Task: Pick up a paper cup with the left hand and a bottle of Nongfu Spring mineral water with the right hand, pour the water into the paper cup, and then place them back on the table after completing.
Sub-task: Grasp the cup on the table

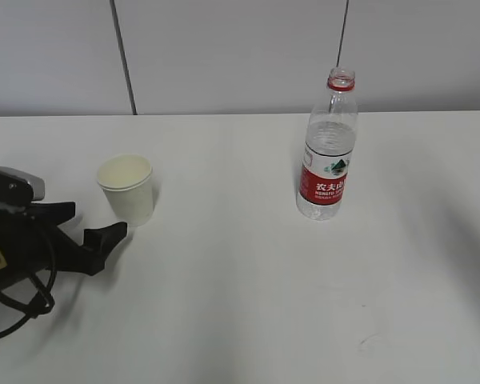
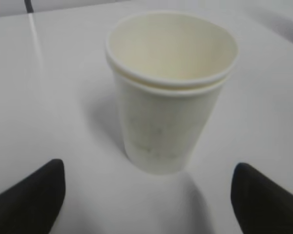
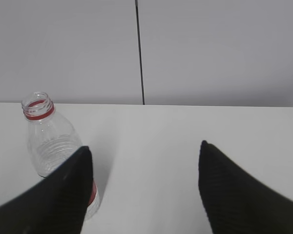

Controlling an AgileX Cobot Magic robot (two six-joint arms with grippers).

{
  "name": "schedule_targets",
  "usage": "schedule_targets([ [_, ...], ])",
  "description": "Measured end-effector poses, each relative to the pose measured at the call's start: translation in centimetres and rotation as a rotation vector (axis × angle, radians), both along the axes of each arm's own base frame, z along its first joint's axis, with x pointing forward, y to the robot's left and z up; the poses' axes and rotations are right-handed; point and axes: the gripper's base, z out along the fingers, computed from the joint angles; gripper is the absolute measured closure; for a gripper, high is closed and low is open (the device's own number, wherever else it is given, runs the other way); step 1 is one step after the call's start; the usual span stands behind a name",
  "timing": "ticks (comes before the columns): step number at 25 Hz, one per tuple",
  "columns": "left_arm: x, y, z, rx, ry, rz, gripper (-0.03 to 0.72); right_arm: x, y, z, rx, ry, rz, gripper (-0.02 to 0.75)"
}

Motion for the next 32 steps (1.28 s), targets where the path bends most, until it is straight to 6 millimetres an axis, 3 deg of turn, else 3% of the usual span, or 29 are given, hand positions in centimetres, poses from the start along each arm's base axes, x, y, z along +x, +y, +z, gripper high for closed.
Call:
schedule_targets([
  [6, 2.3, -0.6, -0.3, -0.01, -0.046, -0.033, 0.067, 0.0, 0.0, 0.0, 0.0, -0.005, 0.0, 0.237],
  [15, 5.0, -3.5, -0.9, -0.03, -0.096, -0.058, 0.084, 0.0, 0.0, 0.0, 0.0, -0.005, 0.0, 0.237],
  [21, 5.8, -4.2, -1.3, -0.038, -0.104, -0.043, 0.104, 0.0, 0.0, 0.0, 0.0, -0.005, 0.0, 0.237],
  [29, 5.8, -4.1, -1.3, -0.041, -0.104, -0.03, 0.274, 0.1, 0.0, 0.2, 0.001, -0.024, 0.0, 0.237],
  [32, 5.8, -4.1, -1.2, -0.042, -0.107, -0.03, 0.3, 0.1, 0.0, 0.3, 0.001, -0.036, 0.0, 0.237],
])
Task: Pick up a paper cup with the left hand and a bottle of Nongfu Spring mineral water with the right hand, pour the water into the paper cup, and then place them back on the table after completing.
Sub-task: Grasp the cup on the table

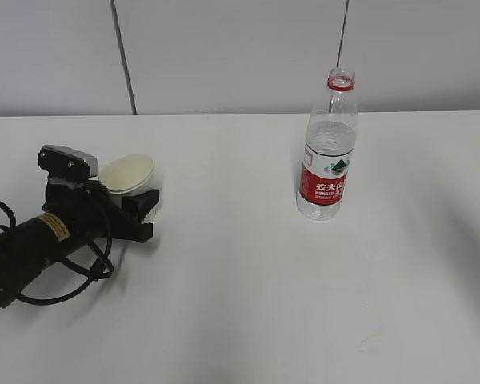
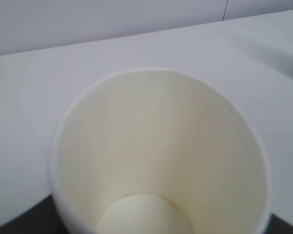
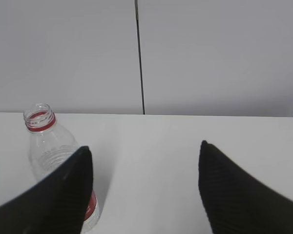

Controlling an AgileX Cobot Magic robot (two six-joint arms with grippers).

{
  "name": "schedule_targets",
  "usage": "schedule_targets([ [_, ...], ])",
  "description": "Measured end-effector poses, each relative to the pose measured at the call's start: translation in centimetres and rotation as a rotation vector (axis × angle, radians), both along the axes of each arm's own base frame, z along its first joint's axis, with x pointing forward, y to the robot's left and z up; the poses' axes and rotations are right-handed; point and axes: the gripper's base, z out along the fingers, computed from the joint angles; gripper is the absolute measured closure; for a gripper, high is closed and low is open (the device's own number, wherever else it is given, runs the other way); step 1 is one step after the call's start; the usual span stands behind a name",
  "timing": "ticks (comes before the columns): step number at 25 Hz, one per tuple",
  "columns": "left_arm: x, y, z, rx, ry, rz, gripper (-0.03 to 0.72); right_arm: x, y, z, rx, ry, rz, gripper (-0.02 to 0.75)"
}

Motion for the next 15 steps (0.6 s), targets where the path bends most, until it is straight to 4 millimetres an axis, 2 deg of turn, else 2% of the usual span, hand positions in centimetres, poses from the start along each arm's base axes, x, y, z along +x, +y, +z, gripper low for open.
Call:
schedule_targets([
  [6, 0.0, 0.0, 0.0, 0.0, 0.0, 0.0, 0.302, 0.6, 0.1, -0.6, -0.001, 0.021, 0.004, 0.237],
  [15, 0.0, 0.0, 0.0, 0.0, 0.0, -0.001, 0.303, 3.0, 2.2, -3.0, -0.007, 0.079, 0.088, 0.201],
])
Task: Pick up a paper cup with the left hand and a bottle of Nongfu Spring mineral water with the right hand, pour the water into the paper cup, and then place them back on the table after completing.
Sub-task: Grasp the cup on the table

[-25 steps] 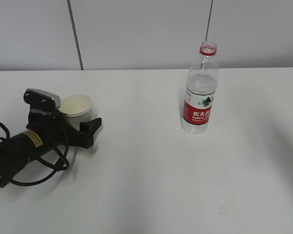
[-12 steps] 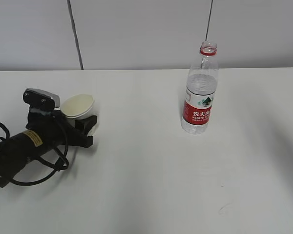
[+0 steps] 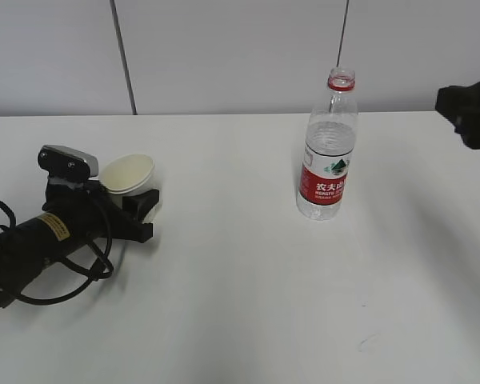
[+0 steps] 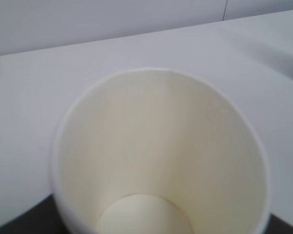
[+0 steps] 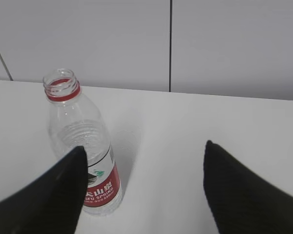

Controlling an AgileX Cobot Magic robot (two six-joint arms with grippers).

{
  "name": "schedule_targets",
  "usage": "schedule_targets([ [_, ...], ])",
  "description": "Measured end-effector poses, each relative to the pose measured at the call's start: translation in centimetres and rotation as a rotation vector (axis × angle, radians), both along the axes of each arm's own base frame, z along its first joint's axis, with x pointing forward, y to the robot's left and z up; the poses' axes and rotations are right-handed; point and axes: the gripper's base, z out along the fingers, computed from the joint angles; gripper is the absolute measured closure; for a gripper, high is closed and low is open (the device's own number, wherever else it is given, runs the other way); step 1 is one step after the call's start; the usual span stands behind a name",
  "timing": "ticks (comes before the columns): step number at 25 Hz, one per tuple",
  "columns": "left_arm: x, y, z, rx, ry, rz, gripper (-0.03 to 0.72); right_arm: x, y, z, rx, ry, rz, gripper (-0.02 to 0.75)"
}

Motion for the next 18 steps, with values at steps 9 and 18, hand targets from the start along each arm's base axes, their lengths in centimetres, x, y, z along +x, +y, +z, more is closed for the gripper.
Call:
schedule_targets([
  [9, 0.0, 0.0, 0.0, 0.0, -0.001, 0.001, 0.303, 3.8, 0.8, -3.6, 0.083, -0.018, -0.017, 0.159],
  [18, 0.0, 0.0, 0.0, -0.001, 0.0, 0.006, 0.303, 5.5, 2.2, -6.1, 0.018, -0.165, 0.145, 0.159],
])
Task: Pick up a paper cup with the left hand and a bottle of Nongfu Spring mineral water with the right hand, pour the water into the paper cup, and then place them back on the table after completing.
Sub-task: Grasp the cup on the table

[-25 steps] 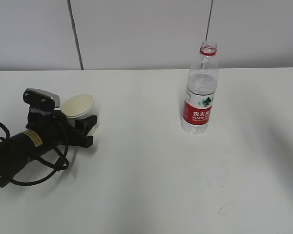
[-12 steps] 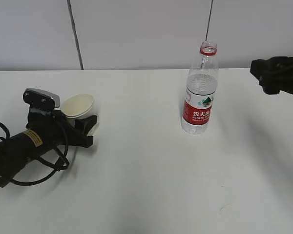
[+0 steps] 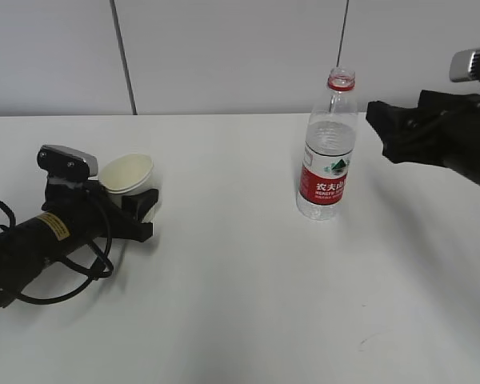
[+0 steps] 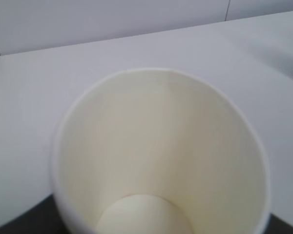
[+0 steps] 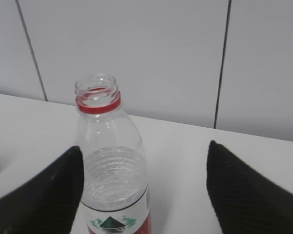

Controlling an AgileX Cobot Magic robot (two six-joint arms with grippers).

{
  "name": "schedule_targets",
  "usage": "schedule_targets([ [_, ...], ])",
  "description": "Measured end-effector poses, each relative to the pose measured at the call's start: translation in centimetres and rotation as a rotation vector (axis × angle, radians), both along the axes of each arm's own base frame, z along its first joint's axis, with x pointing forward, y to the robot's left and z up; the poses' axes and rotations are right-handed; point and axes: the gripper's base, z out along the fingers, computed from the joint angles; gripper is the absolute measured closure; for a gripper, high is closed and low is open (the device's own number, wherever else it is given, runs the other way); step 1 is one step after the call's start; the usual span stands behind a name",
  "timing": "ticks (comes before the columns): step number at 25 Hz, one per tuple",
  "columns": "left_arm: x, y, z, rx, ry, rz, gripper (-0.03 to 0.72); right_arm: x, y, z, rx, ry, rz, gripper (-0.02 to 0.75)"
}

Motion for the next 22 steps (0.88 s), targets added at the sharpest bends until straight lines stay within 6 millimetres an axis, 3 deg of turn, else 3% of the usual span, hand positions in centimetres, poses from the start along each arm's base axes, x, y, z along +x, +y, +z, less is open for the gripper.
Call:
schedule_targets([
  [11, 0.0, 0.0, 0.0, -0.001, 0.0, 0.004, 0.303, 1.7, 0.6, -5.0, 0.028, 0.016, 0.038, 0.159],
  [22, 0.0, 0.0, 0.0, -0.001, 0.0, 0.005, 0.305, 1.8, 1.0, -5.6, 0.019, 0.004, 0.083, 0.158],
])
